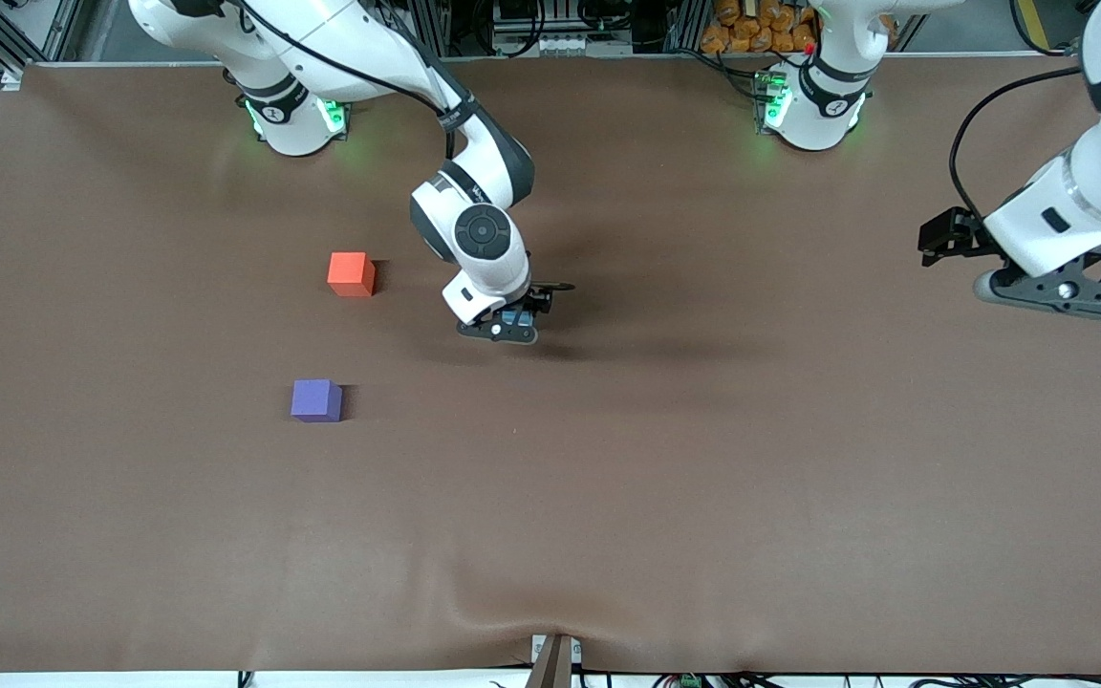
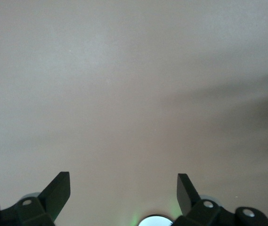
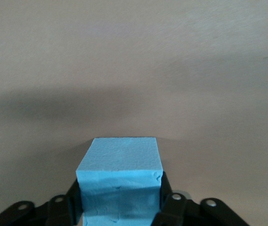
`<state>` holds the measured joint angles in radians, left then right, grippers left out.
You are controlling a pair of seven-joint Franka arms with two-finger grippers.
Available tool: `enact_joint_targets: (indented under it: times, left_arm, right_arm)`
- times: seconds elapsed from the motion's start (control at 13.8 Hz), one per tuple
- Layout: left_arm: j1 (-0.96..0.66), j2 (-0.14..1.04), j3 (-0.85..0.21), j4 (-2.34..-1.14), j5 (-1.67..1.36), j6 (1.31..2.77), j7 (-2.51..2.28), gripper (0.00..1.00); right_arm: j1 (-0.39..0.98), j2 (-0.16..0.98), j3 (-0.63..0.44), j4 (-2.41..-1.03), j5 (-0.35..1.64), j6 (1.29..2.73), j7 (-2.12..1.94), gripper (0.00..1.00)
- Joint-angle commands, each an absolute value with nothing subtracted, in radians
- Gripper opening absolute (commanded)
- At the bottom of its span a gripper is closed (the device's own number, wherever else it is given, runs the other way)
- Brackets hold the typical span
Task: Place blue block between orange and purple blocks
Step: 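Carry the cube with the right gripper while the left gripper withdraws, then lower the cube between the orange and purple cubes with the right gripper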
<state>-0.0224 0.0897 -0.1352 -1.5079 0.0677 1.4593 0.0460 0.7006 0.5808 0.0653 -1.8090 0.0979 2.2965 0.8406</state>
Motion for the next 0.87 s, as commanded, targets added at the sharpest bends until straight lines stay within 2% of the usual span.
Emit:
enact_joint_targets:
  times: [0.0,0.07,0.22,0.36,0.51,0.65,0.8]
  left_arm:
    - [-0.015,0.087,-0.144,-1.460,0.049,1.404,-0.011,1.00]
    - [-0.015,0.069,-0.144,-1.459,0.035,1.401,-0.021,1.00]
    - [-0.014,0.060,-0.132,-1.459,-0.017,1.394,-0.026,1.00]
    - [-0.014,0.055,-0.129,-1.459,-0.023,1.375,-0.052,1.00]
    - [-0.011,0.005,-0.124,-1.474,-0.028,1.359,-0.105,1.00]
    - [-0.012,-0.015,-0.129,-1.519,-0.023,1.374,-0.127,1.00]
    - [-0.009,-0.020,-0.127,-1.526,-0.023,1.384,-0.108,1.00]
  right_arm:
    - [0.625,0.491,0.066,-1.757,0.080,2.089,0.841,0.00]
    - [0.547,0.392,0.061,-1.758,0.080,1.959,0.716,0.00]
    - [0.418,0.296,0.061,-1.769,0.080,1.829,0.509,0.00]
    - [0.297,0.232,0.061,-1.846,0.080,1.812,0.343,0.00]
    - [0.229,0.206,0.058,-1.944,0.075,1.885,0.198,0.00]
    - [0.201,0.183,0.052,-2.073,0.075,2.041,0.158,0.00]
    - [0.181,0.187,0.048,-2.143,0.077,2.150,0.101,0.00]
